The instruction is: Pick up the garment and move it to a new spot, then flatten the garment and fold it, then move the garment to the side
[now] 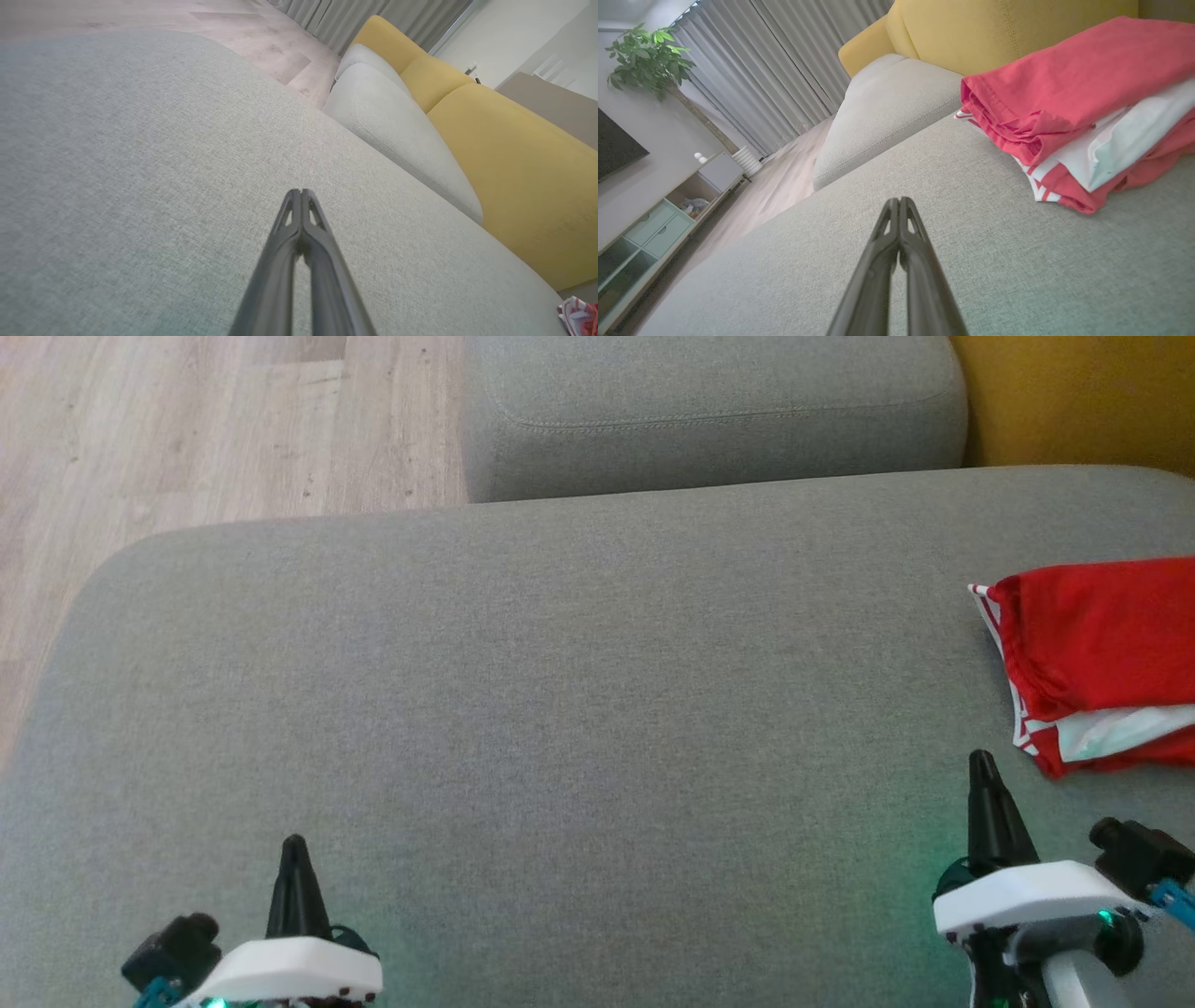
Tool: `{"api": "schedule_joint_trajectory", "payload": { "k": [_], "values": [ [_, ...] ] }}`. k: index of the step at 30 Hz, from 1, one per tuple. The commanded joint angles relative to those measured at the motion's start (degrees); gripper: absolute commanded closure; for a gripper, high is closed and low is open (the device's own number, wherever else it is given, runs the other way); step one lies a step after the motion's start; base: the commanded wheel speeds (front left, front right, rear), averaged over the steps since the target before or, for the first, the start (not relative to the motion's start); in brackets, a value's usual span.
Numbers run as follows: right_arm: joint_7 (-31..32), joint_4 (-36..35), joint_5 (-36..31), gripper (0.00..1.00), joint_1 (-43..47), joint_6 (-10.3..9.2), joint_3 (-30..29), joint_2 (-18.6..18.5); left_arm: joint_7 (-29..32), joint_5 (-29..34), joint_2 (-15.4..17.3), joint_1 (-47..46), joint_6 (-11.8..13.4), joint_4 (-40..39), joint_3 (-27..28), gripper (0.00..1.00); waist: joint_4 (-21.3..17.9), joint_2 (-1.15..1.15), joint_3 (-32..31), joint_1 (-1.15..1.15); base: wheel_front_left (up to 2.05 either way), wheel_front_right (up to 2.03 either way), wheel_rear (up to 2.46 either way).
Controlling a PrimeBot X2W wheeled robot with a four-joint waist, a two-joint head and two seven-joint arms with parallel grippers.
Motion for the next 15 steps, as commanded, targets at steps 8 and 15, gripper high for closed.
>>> {"api": "schedule_joint_trajectory", "payload": {
  "k": [8, 15],
  "values": [
    [1.4, -2.6, 6.2, 1.00, -3.2, 0.15, -0.5, -0.1, 1.5, -5.0, 0.1, -3.3, -1.2, -2.4, 1.9, 1.00, 0.1, 0.00, 0.0, 0.00, 0.00, 0.00, 0.00],
    [2.7, -3.0, 11.6, 1.00, -3.3, 0.17, -1.1, -0.1, 2.8, -9.4, 0.1, -3.6, -1.9, -2.7, 2.9, 1.00, 0.1, 0.00, 0.0, 0.00, 0.00, 0.00, 0.00]
  ]
}}
